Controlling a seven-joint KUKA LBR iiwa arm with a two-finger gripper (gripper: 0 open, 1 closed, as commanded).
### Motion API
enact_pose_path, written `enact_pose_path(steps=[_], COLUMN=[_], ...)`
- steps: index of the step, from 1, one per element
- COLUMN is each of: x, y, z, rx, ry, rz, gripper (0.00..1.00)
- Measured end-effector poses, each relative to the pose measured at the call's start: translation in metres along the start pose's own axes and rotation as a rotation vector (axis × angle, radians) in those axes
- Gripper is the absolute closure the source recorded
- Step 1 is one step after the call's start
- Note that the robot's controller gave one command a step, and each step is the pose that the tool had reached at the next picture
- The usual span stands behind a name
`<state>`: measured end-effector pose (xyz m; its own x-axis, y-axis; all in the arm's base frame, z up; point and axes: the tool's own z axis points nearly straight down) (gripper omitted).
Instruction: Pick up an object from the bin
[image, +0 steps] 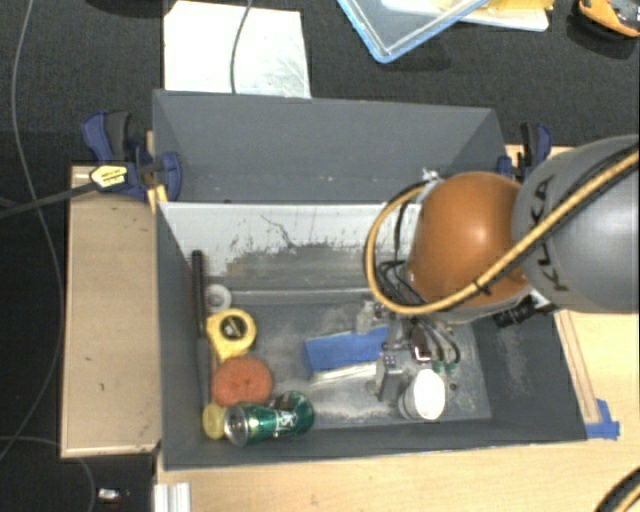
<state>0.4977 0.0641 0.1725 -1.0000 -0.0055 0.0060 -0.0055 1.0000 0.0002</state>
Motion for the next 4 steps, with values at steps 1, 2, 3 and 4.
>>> enact_pose_path(steps=[1, 2, 3, 4], x=[-0.002, -0.027, -0.035, -0.037], y=[0.0, 0.003, 0.003, 0.005], z=[-0.004, 0.06, 0.052, 0.042], rx=[-0.001, 0.0, -0.001, -0.001], ry=[-0.008, -0.011, -0.011, -0.015], rz=[0.003, -0.094, -0.098, -0.105], gripper=[0.0, 0.0, 0.0, 0.0])
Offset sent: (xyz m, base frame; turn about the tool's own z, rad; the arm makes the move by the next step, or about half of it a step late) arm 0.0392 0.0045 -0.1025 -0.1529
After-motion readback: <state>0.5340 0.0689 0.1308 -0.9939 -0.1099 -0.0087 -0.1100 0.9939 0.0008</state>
